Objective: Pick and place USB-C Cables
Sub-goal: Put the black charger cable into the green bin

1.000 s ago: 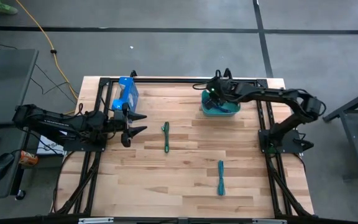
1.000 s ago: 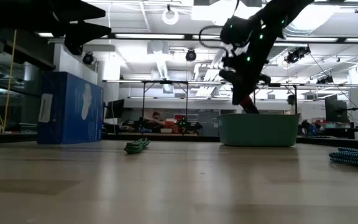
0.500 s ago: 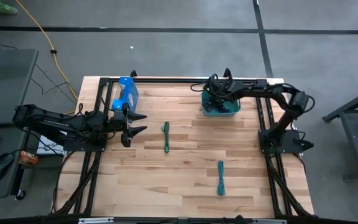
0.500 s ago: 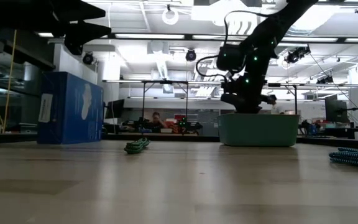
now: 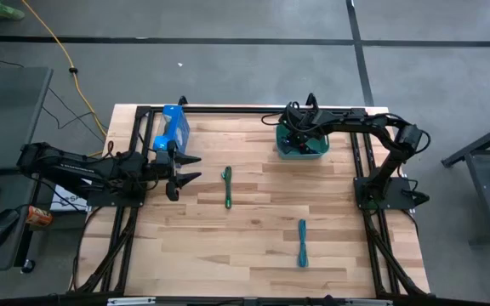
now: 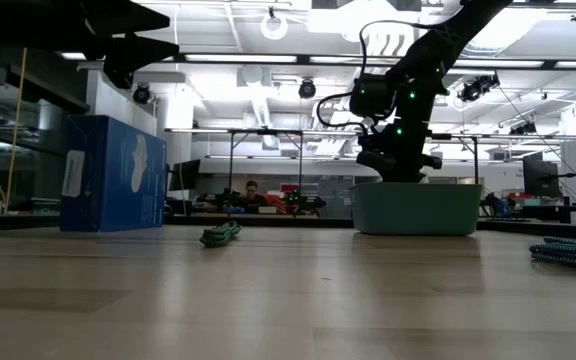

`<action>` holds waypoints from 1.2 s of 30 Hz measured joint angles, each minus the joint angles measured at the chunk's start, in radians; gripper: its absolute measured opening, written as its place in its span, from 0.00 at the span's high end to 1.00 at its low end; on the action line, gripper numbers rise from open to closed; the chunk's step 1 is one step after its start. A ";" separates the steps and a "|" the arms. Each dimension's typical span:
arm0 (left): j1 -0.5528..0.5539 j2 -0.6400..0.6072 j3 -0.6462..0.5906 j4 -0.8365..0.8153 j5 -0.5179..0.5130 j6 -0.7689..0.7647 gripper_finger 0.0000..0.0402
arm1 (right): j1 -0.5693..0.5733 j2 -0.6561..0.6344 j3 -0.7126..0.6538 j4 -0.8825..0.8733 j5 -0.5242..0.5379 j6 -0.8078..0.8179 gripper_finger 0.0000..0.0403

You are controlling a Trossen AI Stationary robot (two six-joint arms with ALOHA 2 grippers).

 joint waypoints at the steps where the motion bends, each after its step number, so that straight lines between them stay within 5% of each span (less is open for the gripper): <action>1: 0.000 0.000 0.000 0.000 0.000 0.000 0.45 | 0.000 0.000 0.000 0.000 0.000 0.000 0.89; 21: 0.000 0.000 0.000 0.000 0.000 0.000 0.46 | 0.002 0.013 0.000 -0.010 -0.045 0.130 0.88; 36: 0.000 0.000 0.000 -0.003 0.000 0.000 0.46 | 0.002 0.055 -0.002 0.004 -0.024 0.127 0.68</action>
